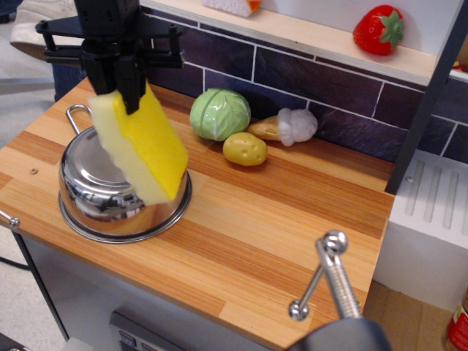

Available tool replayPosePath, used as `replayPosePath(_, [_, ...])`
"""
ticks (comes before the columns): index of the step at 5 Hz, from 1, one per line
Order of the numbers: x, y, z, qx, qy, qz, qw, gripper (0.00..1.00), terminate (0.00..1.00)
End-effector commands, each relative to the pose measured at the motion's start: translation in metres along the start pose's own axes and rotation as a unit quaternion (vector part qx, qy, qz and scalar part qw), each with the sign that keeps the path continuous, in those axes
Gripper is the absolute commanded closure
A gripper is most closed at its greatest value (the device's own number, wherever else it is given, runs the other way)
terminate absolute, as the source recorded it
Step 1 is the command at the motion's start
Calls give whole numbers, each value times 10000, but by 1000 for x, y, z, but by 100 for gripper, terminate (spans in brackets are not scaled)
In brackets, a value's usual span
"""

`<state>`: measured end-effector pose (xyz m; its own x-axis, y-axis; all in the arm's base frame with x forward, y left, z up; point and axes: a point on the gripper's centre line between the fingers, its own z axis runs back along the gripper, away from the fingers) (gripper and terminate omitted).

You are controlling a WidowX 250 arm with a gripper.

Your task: Wipe pot with sponge

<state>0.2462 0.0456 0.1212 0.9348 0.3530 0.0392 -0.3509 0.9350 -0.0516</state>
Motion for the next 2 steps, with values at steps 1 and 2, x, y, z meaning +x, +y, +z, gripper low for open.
replayPosePath(1, [6,30,3,343,-78,227,9991,100,0])
replayPosePath(2, [4,51,11,504,-86,322,9982,100,0])
